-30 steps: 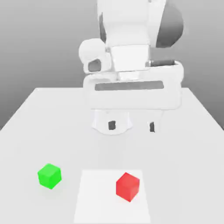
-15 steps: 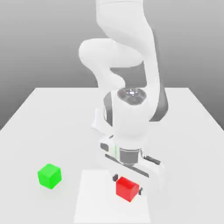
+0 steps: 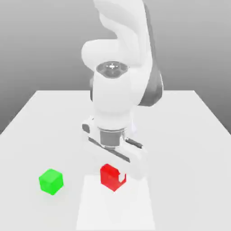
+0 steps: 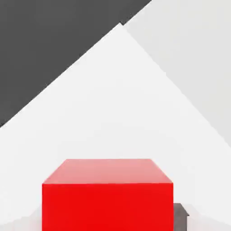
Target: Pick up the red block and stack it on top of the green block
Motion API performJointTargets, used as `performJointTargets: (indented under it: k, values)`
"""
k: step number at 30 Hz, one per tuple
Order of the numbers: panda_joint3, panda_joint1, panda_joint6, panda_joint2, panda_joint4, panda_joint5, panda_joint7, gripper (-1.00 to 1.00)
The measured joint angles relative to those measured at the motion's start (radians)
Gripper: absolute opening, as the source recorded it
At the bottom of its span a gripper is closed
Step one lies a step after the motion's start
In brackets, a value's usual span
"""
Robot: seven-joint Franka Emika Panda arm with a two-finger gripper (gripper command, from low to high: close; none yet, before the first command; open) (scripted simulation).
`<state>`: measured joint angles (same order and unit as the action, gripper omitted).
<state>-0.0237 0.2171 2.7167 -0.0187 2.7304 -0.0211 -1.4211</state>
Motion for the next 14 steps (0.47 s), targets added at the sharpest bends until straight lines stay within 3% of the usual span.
performJointTargets:
  k: [5,11,12,14]
  values:
    - [-0.107,0.172,-0.039,-0.049,0.013,0.001,0.138,-1.00]
    - [-0.088,0.187,0.123,0.120,0.006,0.066,0.199,-1.00]
    - [-0.084,0.190,0.144,0.142,0.006,0.073,0.204,1.00]
    - [-0.084,0.190,0.144,0.142,0.006,0.073,0.204,1.00]
